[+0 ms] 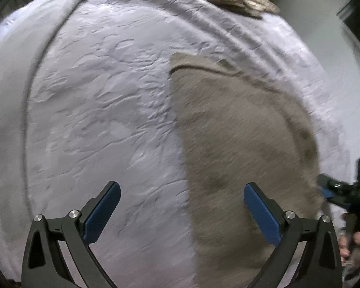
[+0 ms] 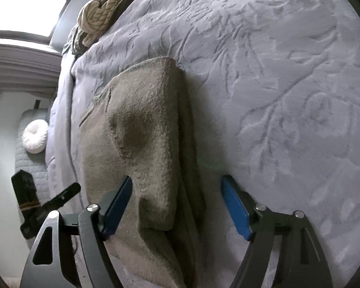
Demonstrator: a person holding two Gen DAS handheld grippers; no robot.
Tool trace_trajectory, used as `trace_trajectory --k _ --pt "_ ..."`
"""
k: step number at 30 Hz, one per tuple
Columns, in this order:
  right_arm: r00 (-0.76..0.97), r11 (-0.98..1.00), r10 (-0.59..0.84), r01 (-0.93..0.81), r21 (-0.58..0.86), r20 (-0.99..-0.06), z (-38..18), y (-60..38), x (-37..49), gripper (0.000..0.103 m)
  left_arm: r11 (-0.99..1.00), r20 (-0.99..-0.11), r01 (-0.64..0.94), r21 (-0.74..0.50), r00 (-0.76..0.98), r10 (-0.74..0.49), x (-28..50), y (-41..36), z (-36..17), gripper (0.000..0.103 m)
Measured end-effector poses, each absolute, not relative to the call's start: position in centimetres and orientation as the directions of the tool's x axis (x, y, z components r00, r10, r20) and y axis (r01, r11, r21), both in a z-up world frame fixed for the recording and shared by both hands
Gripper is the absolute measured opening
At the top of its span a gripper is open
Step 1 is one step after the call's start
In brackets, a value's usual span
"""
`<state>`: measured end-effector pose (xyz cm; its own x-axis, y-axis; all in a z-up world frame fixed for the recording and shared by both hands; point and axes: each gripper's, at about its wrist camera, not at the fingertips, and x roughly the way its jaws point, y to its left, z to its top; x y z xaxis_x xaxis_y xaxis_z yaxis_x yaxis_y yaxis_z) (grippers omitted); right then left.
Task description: Fold small clothes
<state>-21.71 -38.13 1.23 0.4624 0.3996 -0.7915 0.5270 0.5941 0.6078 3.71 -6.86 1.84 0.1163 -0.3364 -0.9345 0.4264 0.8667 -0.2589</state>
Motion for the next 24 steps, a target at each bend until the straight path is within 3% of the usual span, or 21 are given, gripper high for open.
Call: trace_trajectory --k 5,14,24 --pt "0.487 0.535 0.525 0.448 0.716 -0.698 0.0 -38.4 -20.2 0.079 0.828 -0.910 0.415 -0.377 0.001 -0.415 5.3 -7.9 -0.4 0.103" --pt "0.449 0.537 0.636 0.327 0.777 -0.628 -0.5 -36.5 -16.4 0.082 0.769 -0.874 0.439 -0.464 -0.088 -0.478 5.0 -11.7 -2.4 0.103" --pt "0.438 0.512 0.664 0.324 0.795 -0.606 -2.5 -35.7 -14.1 0.081 0.762 -0.881 0.471 -0.444 -0.073 -0.468 4.2 -13.5 -3.5 0.103"
